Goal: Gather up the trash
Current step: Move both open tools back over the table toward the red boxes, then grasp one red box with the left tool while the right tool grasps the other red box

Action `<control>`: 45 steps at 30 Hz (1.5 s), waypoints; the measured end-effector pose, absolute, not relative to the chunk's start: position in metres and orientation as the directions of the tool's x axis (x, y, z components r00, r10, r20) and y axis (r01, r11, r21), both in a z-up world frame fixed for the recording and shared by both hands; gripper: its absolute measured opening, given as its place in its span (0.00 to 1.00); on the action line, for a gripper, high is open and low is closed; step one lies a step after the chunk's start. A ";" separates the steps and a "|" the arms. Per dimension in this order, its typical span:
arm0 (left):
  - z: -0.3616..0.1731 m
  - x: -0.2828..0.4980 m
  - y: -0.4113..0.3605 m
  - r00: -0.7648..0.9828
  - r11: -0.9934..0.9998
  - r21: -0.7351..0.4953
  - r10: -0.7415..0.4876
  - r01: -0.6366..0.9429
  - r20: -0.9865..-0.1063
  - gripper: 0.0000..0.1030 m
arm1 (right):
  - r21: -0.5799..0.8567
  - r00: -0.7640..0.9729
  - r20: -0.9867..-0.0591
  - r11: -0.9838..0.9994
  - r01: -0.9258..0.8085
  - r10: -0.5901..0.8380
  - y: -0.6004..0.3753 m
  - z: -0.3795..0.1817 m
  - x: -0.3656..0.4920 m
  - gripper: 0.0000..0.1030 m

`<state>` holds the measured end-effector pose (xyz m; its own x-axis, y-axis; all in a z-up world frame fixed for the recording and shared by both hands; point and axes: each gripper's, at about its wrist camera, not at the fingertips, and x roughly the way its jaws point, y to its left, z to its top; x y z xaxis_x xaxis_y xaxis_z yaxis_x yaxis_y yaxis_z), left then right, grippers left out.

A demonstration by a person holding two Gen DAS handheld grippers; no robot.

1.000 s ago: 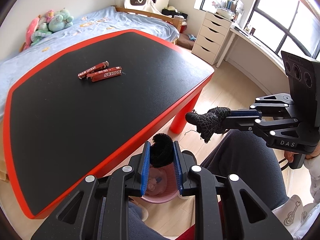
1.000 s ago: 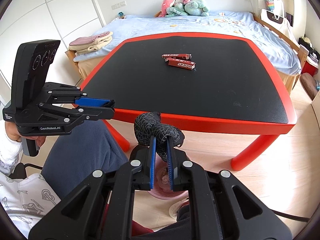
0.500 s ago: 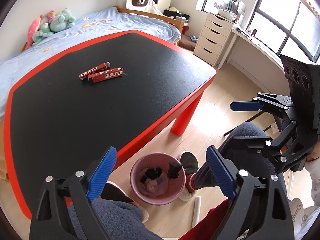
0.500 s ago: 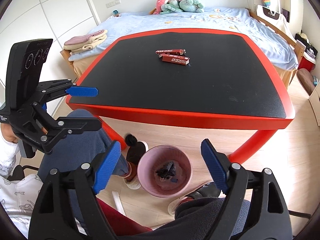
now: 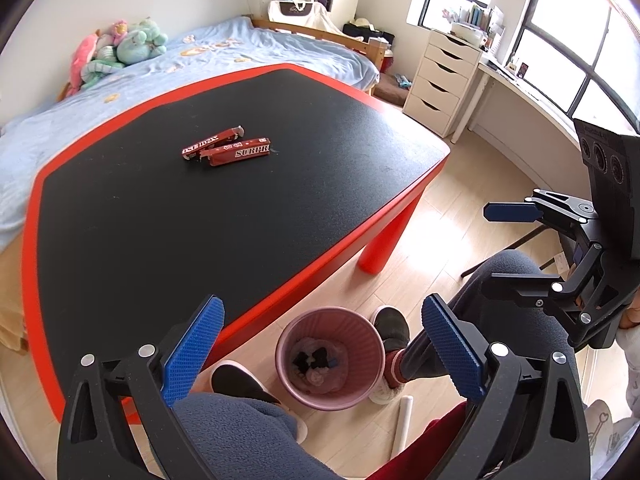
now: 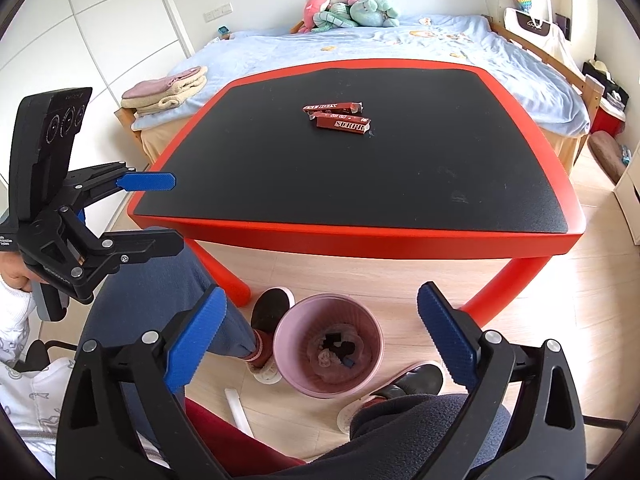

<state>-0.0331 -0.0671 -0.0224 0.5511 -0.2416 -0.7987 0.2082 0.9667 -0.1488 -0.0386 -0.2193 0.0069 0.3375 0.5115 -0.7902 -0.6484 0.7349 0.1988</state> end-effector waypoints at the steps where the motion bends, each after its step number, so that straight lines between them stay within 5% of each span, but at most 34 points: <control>1: -0.022 -0.034 -0.067 0.552 0.967 -0.149 -0.241 0.207 -0.798 0.93 | 0.199 0.338 -0.789 0.734 -0.649 0.513 -0.219 0.008 -0.039 0.93; 23: -0.016 -0.014 -0.039 0.573 0.977 -0.142 -0.209 0.160 -0.793 0.93 | 0.205 0.326 -0.772 0.698 -0.686 0.546 -0.203 0.019 -0.015 0.94; 45: -0.014 0.089 0.014 0.593 0.985 -0.094 -0.163 0.145 -0.789 0.93 | 0.147 0.289 -0.781 0.612 -0.777 0.554 -0.137 0.016 0.083 0.94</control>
<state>0.0894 0.0136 -0.0145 0.5928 -0.1626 -0.7888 0.1454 0.9849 -0.0937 0.0828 -0.1369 0.0158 0.2888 0.5538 -0.7810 -0.7767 0.6125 0.1470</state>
